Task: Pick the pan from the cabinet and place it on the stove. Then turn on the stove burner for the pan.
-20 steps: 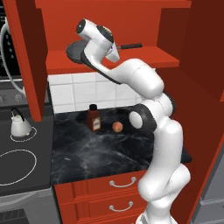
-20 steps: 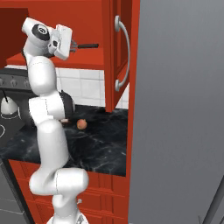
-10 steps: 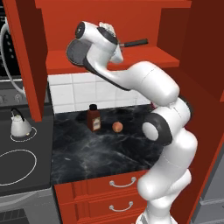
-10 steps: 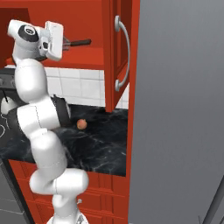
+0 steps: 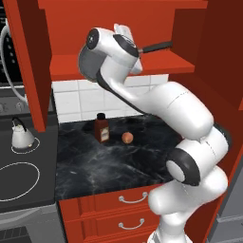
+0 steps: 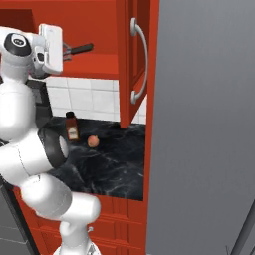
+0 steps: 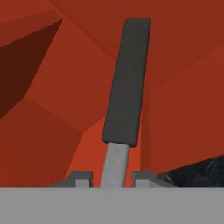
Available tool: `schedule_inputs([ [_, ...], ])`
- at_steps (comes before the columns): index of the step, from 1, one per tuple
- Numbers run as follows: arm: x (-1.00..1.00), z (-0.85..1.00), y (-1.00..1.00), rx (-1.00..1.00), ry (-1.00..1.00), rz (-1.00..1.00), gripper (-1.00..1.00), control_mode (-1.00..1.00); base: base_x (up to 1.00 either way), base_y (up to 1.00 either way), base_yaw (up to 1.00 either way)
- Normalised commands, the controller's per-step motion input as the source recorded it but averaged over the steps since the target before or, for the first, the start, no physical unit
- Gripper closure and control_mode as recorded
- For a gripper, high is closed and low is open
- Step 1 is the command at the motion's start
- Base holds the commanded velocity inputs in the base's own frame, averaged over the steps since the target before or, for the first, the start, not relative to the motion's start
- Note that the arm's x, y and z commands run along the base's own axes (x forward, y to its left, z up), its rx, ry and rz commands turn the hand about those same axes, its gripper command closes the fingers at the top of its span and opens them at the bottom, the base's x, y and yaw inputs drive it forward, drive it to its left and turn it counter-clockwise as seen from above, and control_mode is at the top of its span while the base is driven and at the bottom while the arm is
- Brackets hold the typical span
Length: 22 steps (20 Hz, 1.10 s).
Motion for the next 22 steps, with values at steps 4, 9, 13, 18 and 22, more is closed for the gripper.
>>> schedule_inputs([
  [4,-0.68,0.0,-0.09,0.04,-0.09,0.0,1.0,-1.0,0.0,0.0,0.0],
  [9,-0.7,0.0,-0.12,0.04,-0.09,0.0,1.0,-1.0,0.0,0.0,0.0],
  [13,-0.54,-0.01,-0.07,0.03,-0.03,0.0,1.0,-1.0,0.0,0.0,0.0],
  [18,-0.41,-0.01,0.0,0.0,0.0,0.0,1.0,-1.0,0.0,0.0,0.0],
  [22,-0.43,-0.06,0.0,0.01,0.0,0.0,1.0,-1.0,0.0,0.0,0.0],
])
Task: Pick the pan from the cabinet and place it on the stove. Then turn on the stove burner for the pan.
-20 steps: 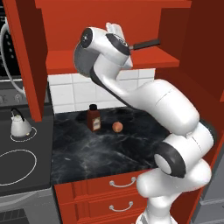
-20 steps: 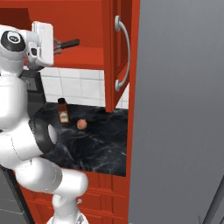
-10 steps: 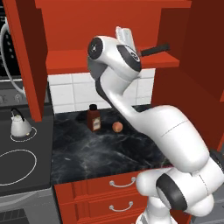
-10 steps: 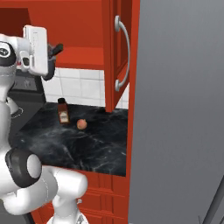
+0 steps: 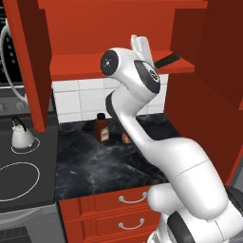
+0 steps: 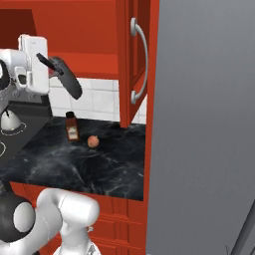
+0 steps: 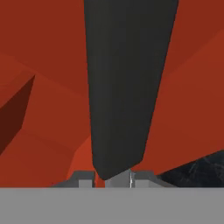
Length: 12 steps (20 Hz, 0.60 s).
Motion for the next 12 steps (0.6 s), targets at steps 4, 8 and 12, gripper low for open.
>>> schedule_inputs([
  [4,-0.5,-0.07,0.0,0.02,0.0,0.0,1.0,-1.0,0.0,0.0,0.0],
  [8,-0.51,-0.09,0.0,0.02,0.0,0.0,1.0,-1.0,0.0,0.0,0.0],
  [12,-0.49,-0.09,0.0,0.02,0.0,0.0,1.0,-1.0,0.0,0.0,0.0],
])
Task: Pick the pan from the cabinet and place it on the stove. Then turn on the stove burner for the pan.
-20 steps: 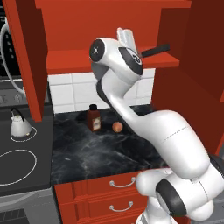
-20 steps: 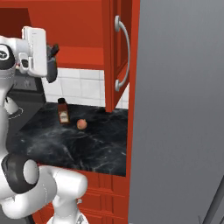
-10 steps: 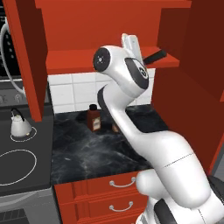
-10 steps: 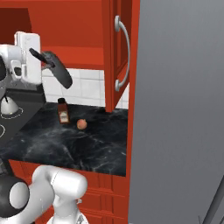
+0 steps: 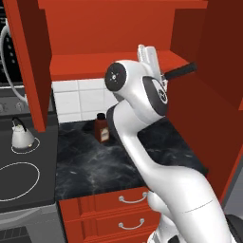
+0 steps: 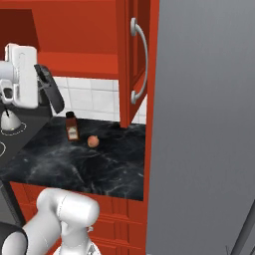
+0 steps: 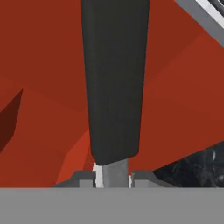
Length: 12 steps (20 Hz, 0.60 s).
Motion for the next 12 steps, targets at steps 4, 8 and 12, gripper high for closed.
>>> schedule_inputs([
  [4,-0.44,-0.08,0.0,0.01,0.0,0.0,1.0,-1.0,0.0,0.0,0.0],
  [8,-0.2,0.0,0.0,0.0,0.0,0.0,1.0,-1.0,0.0,0.0,0.0],
  [12,-0.08,0.0,0.0,0.0,0.0,0.0,1.0,-1.0,0.0,0.0,0.0],
])
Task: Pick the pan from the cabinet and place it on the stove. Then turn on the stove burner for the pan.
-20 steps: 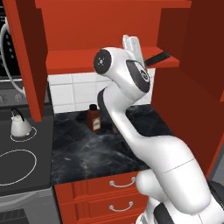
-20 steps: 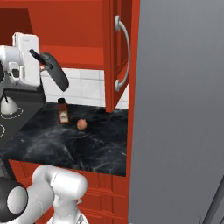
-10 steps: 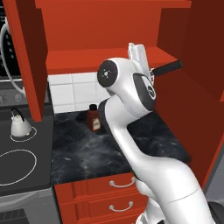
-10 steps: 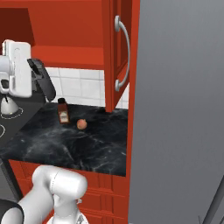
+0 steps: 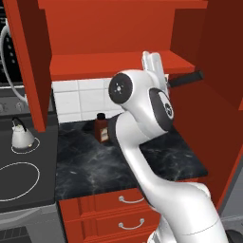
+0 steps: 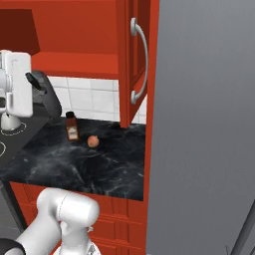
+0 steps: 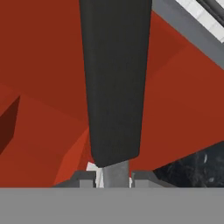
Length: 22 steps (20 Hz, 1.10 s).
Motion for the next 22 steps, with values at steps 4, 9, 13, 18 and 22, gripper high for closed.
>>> schedule_inputs([
  [4,-0.22,-0.01,0.0,0.0,0.0,0.0,1.0,-1.0,0.0,0.0,0.0],
  [9,-0.07,-0.01,0.0,0.0,0.0,0.0,1.0,1.0,-0.44,0.0,0.0],
  [13,0.0,0.0,0.0,0.0,0.0,0.0,1.0,1.0,-0.65,0.0,0.0],
  [18,0.0,0.0,0.0,0.0,0.0,0.0,1.0,1.0,-0.69,0.0,0.0],
  [22,0.0,0.0,0.0,0.0,0.0,0.0,1.0,1.0,-0.73,0.03,0.0],
])
